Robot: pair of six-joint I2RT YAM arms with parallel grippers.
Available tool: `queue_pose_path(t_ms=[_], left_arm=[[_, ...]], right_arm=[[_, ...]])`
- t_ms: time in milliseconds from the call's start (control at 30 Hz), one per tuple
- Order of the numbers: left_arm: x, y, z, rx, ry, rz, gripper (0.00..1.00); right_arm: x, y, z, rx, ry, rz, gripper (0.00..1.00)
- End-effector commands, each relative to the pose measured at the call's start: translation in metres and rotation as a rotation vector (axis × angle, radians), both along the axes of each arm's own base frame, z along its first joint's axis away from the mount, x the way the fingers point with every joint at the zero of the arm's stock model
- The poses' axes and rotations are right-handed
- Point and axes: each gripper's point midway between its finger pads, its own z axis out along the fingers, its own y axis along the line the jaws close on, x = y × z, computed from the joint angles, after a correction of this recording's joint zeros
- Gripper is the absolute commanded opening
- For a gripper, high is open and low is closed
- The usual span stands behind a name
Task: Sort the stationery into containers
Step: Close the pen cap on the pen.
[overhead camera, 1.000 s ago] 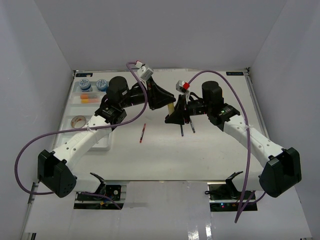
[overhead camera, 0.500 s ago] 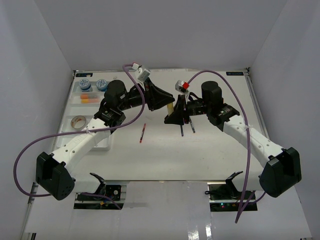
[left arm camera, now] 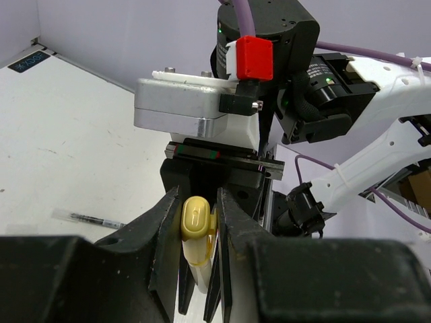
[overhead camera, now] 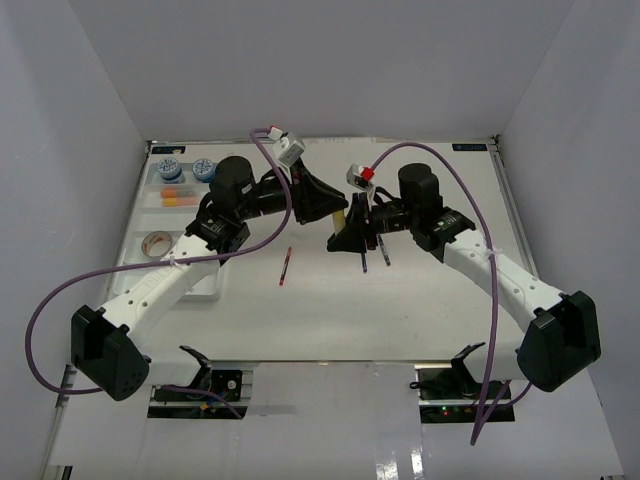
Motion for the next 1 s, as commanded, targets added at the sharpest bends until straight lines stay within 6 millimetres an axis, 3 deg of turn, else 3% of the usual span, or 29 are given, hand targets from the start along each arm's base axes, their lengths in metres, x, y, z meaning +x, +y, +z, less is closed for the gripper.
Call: queue_pose_path(t_ms=[0, 267, 667, 967], left_arm=[[-0.042, -0.001, -0.063, 0.134, 0.212, -0.192, 0.17], [-0.05, -0.001, -0.065, 0.103, 0.214, -0.222, 0.11], [-0.069, 0.01, -0.103, 0.23, 0.318, -0.273, 0.0], [-0.079, 0.012, -0.105, 0.239, 0.339, -0.343, 0.0]], right_arm=[[0.02, 0.004, 0.076, 0.159, -0.239, -0.023, 0.08], [0.024, 0.008, 0.11, 0.209, -0.311, -0.014, 0.08], [0.026, -0.002, 0.133, 0.238, -0.393, -0.023, 0.08], [0.027, -0.005, 0.139, 0.247, -0.413, -0.024, 0.08]])
